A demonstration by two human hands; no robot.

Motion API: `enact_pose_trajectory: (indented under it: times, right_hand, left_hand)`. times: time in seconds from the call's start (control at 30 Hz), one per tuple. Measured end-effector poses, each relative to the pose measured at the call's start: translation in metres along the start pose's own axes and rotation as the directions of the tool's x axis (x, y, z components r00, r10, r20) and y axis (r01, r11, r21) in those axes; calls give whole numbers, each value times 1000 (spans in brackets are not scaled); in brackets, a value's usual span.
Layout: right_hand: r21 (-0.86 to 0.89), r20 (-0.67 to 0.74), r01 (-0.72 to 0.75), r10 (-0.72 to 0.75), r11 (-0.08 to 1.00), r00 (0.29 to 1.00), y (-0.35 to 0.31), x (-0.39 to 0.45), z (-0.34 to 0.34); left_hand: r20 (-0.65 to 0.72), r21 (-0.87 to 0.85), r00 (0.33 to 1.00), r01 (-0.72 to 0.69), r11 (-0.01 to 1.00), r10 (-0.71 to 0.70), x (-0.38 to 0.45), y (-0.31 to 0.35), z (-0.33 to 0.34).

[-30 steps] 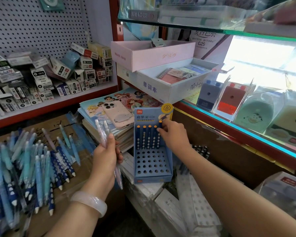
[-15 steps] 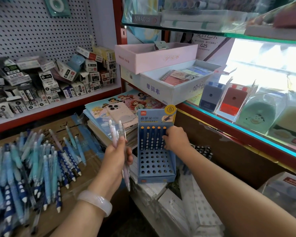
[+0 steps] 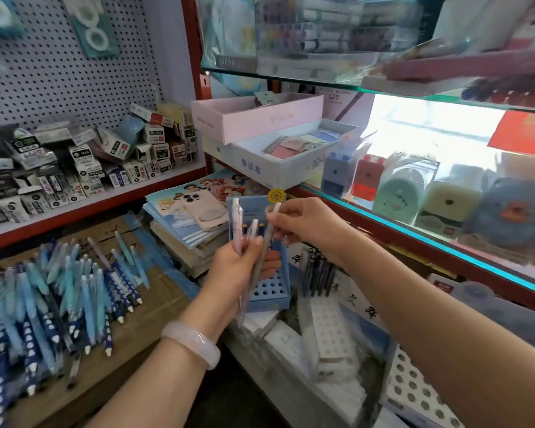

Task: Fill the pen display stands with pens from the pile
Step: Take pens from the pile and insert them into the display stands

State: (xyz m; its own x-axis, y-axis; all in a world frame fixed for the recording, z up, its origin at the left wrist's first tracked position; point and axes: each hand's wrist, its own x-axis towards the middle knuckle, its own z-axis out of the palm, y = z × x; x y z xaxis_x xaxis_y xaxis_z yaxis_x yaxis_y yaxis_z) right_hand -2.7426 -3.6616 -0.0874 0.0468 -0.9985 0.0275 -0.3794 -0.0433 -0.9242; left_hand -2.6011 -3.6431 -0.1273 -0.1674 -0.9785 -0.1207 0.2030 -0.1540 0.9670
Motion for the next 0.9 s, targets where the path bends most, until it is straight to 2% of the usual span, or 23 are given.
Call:
enact_pose_trajectory:
  times: [0.1,0.23,0.3,0.4,0.5,0.6,0.7,0.9]
  right_hand:
    - [91,-160,51,-36,995,987,-7,-23,-25]
    - [17,-301,59,-51,998,952,-5,-60,-70]
    - [-25,-352,14,-22,1000,936,3,-82,-90]
    - [-76,-391,-48,15,996,920,24,-116,-114]
    - [-182,-407,-86,5,980,913,45,-149,-131]
    - [-283,-449,-135,-7,950,894,67,-175,-141]
    - [-409,-515,-229,-16,883,857,86,-192,-142]
    - [-562,-504,-321,-7,762,864,110,-207,-126]
  left_hand:
    - [-95,80,995,-13,997,20,-8,3,7]
    - [-148,182,988,-17,983,44,-24,-7,17]
    - [-101,227,994,-10,974,34,-31,-17,31]
    - [38,247,998,46,968,-57,-45,-33,67]
    - [159,280,973,116,953,-166,-63,-46,105]
    - [253,368,946,97,925,-200,-80,-61,126]
    - [318,414,929,45,909,-191,-90,-69,133]
    - [335,384,924,43,922,-183,-96,-73,127]
